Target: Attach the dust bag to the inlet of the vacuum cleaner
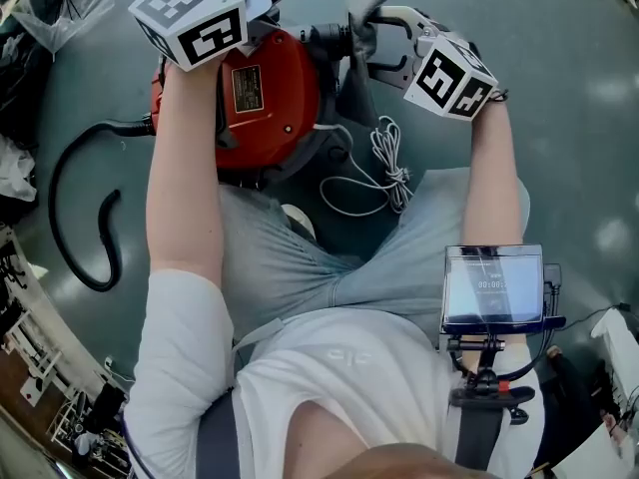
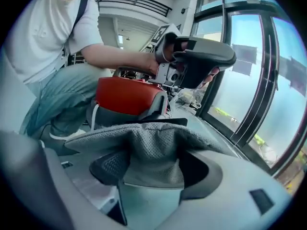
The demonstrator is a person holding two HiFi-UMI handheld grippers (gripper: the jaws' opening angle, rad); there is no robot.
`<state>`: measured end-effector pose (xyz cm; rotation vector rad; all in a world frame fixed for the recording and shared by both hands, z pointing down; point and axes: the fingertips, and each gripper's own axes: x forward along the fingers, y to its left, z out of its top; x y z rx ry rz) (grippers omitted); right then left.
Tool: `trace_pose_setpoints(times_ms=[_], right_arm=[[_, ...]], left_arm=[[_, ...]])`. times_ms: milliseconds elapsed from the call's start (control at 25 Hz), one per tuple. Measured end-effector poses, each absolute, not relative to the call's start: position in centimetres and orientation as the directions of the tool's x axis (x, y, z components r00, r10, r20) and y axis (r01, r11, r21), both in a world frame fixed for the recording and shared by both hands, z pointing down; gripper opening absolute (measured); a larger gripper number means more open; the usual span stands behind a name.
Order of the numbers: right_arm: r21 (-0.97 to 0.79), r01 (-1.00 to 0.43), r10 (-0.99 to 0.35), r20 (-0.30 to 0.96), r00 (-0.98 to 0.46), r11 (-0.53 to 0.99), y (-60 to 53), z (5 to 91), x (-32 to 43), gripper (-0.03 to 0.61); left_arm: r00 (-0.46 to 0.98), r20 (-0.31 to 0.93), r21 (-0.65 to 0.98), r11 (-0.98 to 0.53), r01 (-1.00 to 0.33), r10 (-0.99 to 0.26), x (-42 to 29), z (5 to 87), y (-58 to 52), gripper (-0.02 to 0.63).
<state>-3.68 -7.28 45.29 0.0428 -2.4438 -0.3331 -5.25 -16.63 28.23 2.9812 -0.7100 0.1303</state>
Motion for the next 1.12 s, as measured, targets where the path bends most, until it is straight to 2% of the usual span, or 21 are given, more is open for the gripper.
trace_pose_setpoints(times_ms=[200, 360, 520, 600, 680, 840, 880, 1000, 1080, 1120], right_arm=[[0.147, 0.025, -0.064, 0.572, -0.818, 0.989, -7.4, 44.9, -4.6, 0.301], [0.173, -0.004, -0.105, 0.578, -0.809, 0.985, -7.7, 45.8, -4.8, 0.301], [0.069, -0.12, -0.138, 0.596, -0.791, 0.99, -7.4, 45.4, -0.6, 0.301], [0.036, -0.228, -0.205, 0.583, -0.786, 0.973, -8.0, 44.0, 2.0, 0.301], [0.014, -0.362, -0.324, 0.477, -0.817, 0.932, -9.0, 40.3, 3.3, 0.301], [-0.154, -0.579, -0.571, 0.099, -0.815, 0.801, -10.7, 31.5, 3.9, 0.298], [-0.192, -0.602, -0.603, 0.06, -0.795, 0.775, -10.6, 30.6, 3.9, 0.297], [-0.245, -0.623, -0.633, 0.046, -0.773, 0.743, -9.0, 26.7, 4.3, 0.291], [-0.262, -0.614, -0.633, 0.018, -0.774, 0.744, -8.0, 21.6, 5.1, 0.226], [-0.259, -0.614, -0.633, 0.012, -0.774, 0.746, -7.5, 18.8, 5.5, 0.224]], left_arm=[[0.892, 0.043, 0.104, -0.886, -0.453, -0.451, -6.1, 27.2, -16.2, 0.038], [0.883, 0.023, 0.123, -0.875, -0.468, -0.469, -7.0, 27.9, -16.8, 0.038], [0.861, -0.029, 0.069, -0.861, -0.504, -0.507, -7.4, 26.3, -17.0, 0.038], [0.826, -0.034, 0.019, -0.826, -0.563, -0.563, -7.4, 25.1, -17.2, 0.038], [0.763, -0.035, -0.048, -0.762, -0.646, -0.645, -7.6, 23.3, -17.2, 0.038], [0.636, 0.021, -0.159, -0.631, -0.759, -0.771, -8.5, 21.9, -15.3, 0.038], [0.607, 0.054, -0.161, -0.607, -0.779, -0.793, -8.8, 22.3, -14.4, 0.038], [0.574, 0.148, -0.083, -0.588, -0.804, -0.805, -7.9, 22.2, -11.3, 0.038], [0.54, 0.2, -0.047, -0.559, -0.828, -0.817, -7.5, 19.8, -9.2, 0.037], [0.517, 0.227, -0.044, -0.538, -0.842, -0.826, -7.3, 18.2, -8.2, 0.02]])
